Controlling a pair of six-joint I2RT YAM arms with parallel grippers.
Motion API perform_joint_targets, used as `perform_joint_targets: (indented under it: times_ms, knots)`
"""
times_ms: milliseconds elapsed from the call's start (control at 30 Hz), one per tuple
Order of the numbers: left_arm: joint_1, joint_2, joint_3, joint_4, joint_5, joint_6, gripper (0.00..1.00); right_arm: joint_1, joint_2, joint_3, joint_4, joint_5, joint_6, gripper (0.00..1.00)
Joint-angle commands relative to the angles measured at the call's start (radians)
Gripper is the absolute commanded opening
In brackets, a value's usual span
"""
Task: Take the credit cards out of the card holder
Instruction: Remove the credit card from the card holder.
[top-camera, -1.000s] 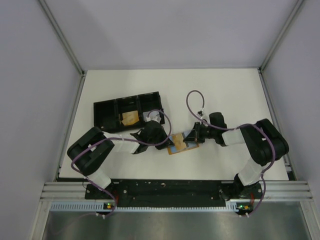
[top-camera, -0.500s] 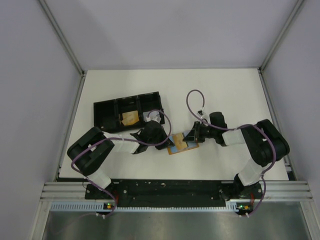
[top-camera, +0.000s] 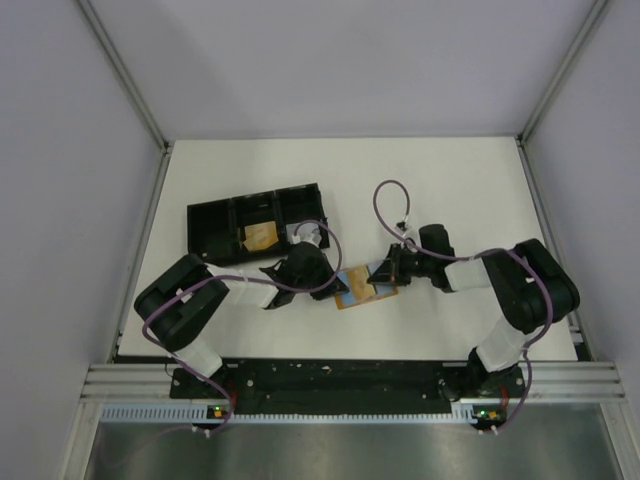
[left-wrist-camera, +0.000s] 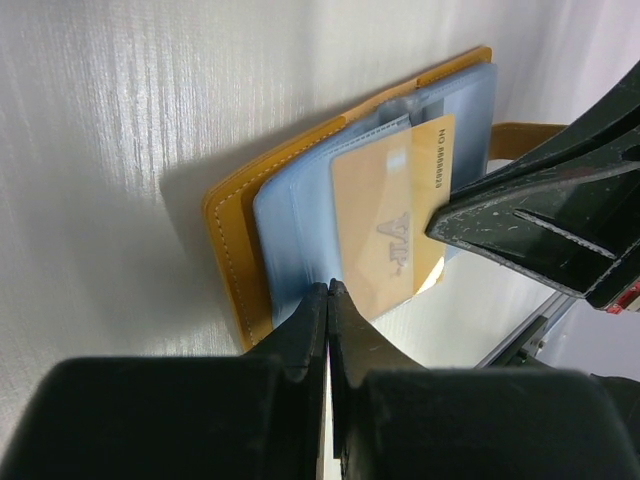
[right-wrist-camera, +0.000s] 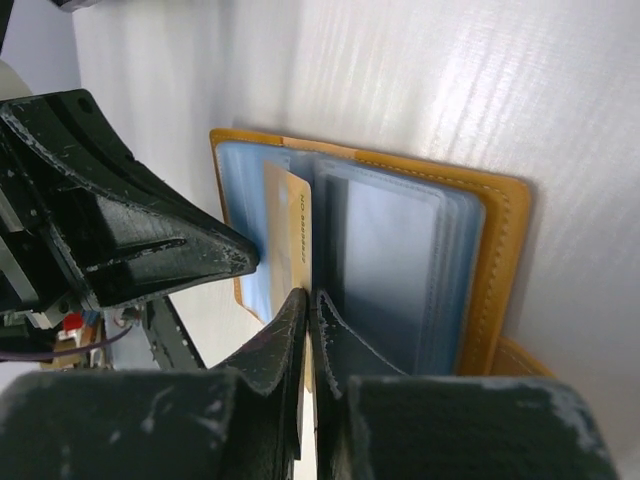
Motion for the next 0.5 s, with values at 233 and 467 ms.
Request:
perform_joint_targets:
  times_ms: [233,467]
  knots:
    - [0.019,0.014,-0.064,-0.020,0.011,0.018,0.01,-0.033,-0.259,0.043,-0.339,0.267,-0.154,0.00]
    - [0.022,-0.076,-0.067,-0.017,-0.022,0.098,0.12,-0.033,-0.420,0.089,-0.515,0.334,-0.210,0.00]
